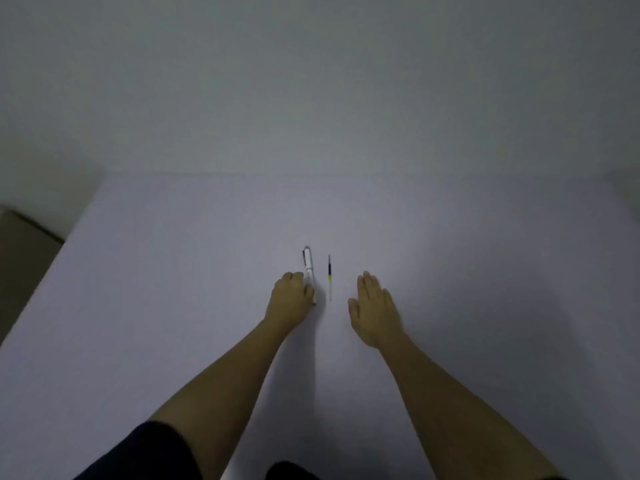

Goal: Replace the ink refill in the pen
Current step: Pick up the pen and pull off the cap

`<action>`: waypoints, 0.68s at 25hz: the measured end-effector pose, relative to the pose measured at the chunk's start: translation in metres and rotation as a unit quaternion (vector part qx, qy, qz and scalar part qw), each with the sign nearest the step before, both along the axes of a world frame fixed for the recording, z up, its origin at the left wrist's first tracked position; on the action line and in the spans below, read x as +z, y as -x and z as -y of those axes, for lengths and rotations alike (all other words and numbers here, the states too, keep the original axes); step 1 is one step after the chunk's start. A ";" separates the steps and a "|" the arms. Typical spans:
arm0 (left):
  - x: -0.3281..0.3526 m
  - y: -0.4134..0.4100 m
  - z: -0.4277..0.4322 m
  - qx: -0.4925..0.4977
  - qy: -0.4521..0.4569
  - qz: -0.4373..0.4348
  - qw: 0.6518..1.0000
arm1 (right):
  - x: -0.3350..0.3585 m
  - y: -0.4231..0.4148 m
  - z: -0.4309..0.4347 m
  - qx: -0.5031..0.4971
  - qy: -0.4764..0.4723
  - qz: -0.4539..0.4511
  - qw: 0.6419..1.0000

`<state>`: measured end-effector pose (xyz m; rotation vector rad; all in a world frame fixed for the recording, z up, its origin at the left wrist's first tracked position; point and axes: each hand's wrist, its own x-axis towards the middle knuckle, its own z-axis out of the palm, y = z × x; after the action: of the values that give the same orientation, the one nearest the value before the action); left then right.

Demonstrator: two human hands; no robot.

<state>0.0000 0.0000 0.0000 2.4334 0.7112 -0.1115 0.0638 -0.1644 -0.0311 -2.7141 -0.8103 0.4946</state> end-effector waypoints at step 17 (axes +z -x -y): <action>-0.032 -0.065 0.005 0.184 0.014 -0.015 0.983 | -0.050 0.003 -0.006 -0.030 -0.047 0.053 0.997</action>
<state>0.0648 -0.0046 -0.0317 2.2345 1.1500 -0.0097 0.0609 -0.1582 -0.0811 -2.6873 -0.7557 0.2948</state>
